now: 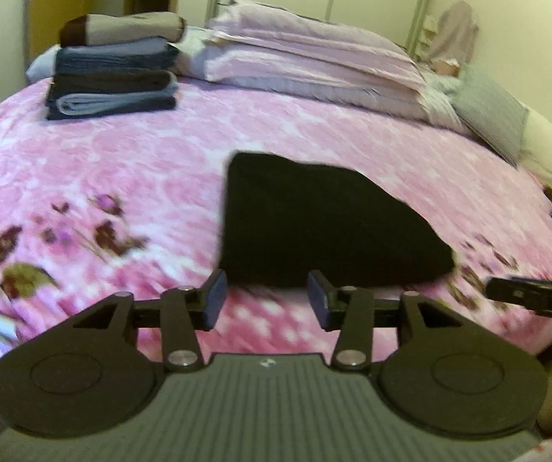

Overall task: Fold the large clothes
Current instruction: 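Grasp the folded black sweater with both grippers, then lift the sweater with both grippers and carry it to the clothes stack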

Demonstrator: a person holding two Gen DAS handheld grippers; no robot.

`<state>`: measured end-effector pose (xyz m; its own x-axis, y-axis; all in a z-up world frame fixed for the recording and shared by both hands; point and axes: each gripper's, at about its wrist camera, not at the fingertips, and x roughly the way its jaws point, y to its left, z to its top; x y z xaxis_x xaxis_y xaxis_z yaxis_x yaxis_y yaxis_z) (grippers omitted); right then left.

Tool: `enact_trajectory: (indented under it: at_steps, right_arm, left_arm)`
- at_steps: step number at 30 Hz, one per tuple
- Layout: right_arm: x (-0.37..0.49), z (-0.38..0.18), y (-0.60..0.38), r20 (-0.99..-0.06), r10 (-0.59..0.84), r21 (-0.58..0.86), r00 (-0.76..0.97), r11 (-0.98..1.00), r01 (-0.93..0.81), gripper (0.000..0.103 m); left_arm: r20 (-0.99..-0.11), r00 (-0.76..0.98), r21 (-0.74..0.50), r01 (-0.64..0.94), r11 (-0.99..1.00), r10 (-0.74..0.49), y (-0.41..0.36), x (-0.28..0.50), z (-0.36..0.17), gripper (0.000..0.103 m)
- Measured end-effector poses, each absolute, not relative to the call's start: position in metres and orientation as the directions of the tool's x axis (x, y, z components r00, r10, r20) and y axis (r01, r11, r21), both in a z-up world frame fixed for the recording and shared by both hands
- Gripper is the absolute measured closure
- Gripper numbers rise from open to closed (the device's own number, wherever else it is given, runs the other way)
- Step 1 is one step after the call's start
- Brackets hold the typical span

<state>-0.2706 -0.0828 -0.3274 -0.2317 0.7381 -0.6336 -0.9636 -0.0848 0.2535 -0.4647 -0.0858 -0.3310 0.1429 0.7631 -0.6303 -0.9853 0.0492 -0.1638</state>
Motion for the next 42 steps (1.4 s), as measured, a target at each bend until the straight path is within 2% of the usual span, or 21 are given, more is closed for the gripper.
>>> enact_trajectory:
  at_steps: [2, 6, 10, 16, 22, 29, 31, 32, 33, 38, 42]
  right_arm:
    - [-0.254, -0.332, -0.066, -0.634, 0.741, 0.277, -0.223, -0.052, -0.959, 0.038]
    - [-0.224, -0.348, -0.024, -0.641, 0.725, 0.345, -0.252, -0.022, -0.938, 0.032]
    - [-0.194, -0.375, 0.024, -0.623, 0.692, 0.522, -0.365, 0.02, -0.853, 0.03]
    - [-0.171, -0.412, 0.083, -0.629, 0.607, 0.658, -0.486, 0.082, -0.749, 0.03]
    - [-0.169, -0.429, 0.111, -0.546, 0.579, 0.75, -0.606, 0.015, -0.662, 0.033]
    - [-0.175, -0.437, 0.122, -0.512, 0.533, 0.77, -0.673, -0.062, -0.635, 0.051]
    - [-0.178, -0.441, 0.127, -0.503, 0.516, 0.778, -0.693, -0.078, -0.623, 0.064]
    - [-0.181, -0.444, 0.13, -0.497, 0.504, 0.785, -0.707, -0.086, -0.613, 0.077]
    - [-0.184, -0.448, 0.132, -0.489, 0.488, 0.793, -0.723, -0.096, -0.601, 0.082]
    - [-0.187, -0.445, 0.137, -0.496, 0.475, 0.786, -0.727, -0.111, -0.608, 0.087]
    - [-0.188, -0.418, 0.143, -0.522, 0.462, 0.772, -0.717, -0.102, -0.628, 0.088]
  left_arm:
    - [-0.641, 0.158, -0.211, -0.977, 0.026, 0.751, -0.061, -0.485, -0.337, 0.055]
    - [-0.671, 0.327, -0.418, -0.908, 0.025, 0.665, 0.001, -0.524, -0.366, 0.044]
    - [-0.661, 0.46, -0.593, -0.805, -0.037, 0.593, 0.052, -0.549, -0.402, 0.041]
    - [-0.635, 0.543, -0.69, -0.718, -0.088, 0.549, 0.098, -0.566, -0.435, 0.039]
    - [-0.602, 0.614, -0.732, -0.679, -0.047, 0.51, 0.129, -0.556, -0.447, 0.04]
    - [-0.58, 0.661, -0.754, -0.657, -0.005, 0.477, 0.146, -0.542, -0.459, 0.065]
    - [-0.574, 0.669, -0.758, -0.653, 0.004, 0.472, 0.145, -0.54, -0.461, 0.074]
    - [-0.575, 0.671, -0.754, -0.657, 0.016, 0.468, 0.145, -0.537, -0.46, 0.081]
    - [-0.581, 0.664, -0.744, -0.668, 0.025, 0.47, 0.145, -0.533, -0.458, 0.082]
    - [-0.614, 0.605, -0.698, -0.716, 0.01, 0.506, 0.139, -0.524, -0.446, 0.088]
    - [-0.668, 0.533, -0.652, -0.756, -0.062, 0.52, 0.134, -0.514, -0.42, 0.092]
